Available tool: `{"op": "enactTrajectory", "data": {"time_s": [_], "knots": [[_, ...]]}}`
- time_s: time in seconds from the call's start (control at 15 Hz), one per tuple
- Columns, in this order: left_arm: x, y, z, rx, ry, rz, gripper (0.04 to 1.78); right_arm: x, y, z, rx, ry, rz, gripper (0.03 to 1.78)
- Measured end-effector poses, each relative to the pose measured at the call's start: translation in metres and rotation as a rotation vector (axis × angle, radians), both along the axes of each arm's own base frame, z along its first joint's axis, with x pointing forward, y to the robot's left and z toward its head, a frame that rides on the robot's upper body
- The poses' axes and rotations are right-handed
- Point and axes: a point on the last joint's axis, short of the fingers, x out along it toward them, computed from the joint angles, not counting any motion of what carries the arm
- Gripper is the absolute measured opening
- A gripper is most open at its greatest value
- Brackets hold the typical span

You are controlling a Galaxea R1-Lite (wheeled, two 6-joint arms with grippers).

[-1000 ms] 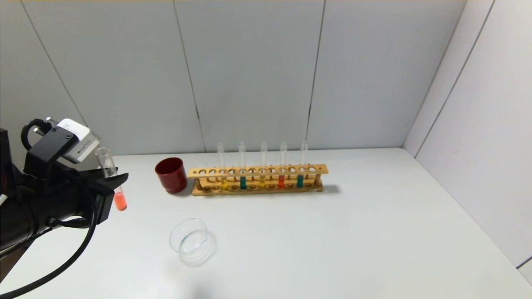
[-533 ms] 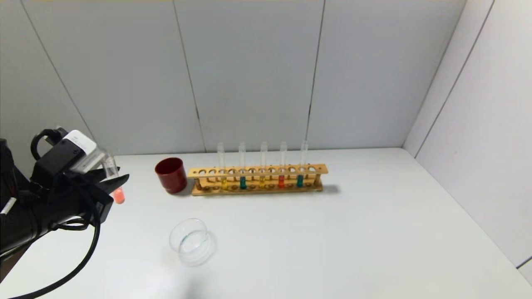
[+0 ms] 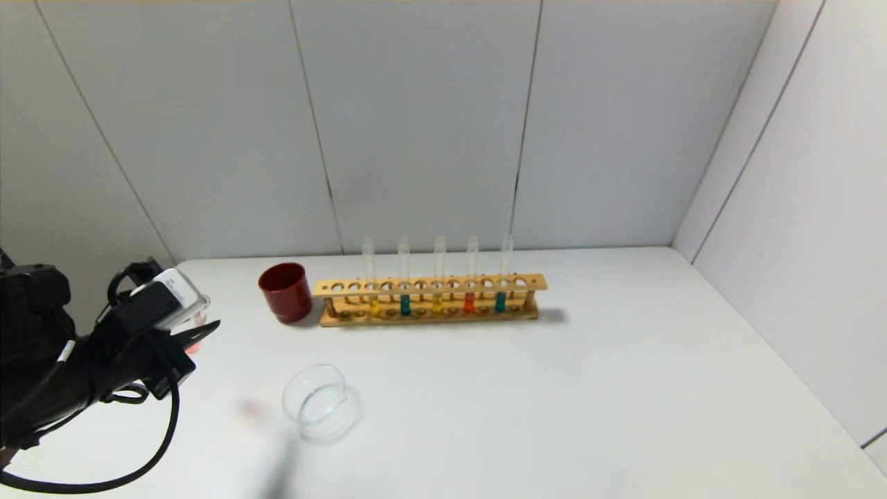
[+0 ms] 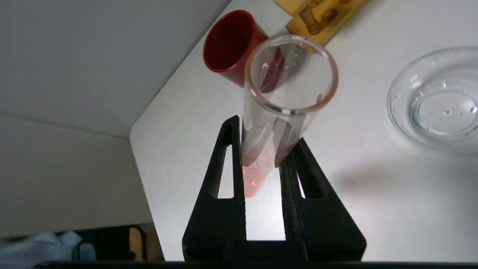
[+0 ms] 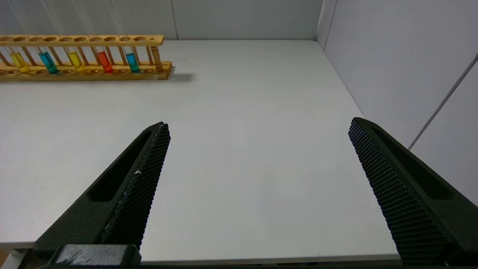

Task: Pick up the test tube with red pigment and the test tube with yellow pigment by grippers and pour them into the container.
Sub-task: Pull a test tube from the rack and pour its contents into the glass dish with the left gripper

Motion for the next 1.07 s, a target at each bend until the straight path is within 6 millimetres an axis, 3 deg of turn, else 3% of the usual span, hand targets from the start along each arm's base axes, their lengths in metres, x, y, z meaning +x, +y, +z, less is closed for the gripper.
{"op": "enactTrajectory", "data": {"time_s": [0.27,0.53,1.07], "knots": [[0.023,0.009,0.002,0.194,-0.047,-0.113,0.31,0.0,0.0,0.0,0.0,0.0,0.0,1.75],[0.038,0.003,0.003,0.385,-0.051,-0.228,0.31,0.0,0.0,0.0,0.0,0.0,0.0,1.75],[0.047,-0.011,0.001,0.635,-0.132,-0.4,0.31,0.0,0.0,0.0,0.0,0.0,0.0,1.75]]}}
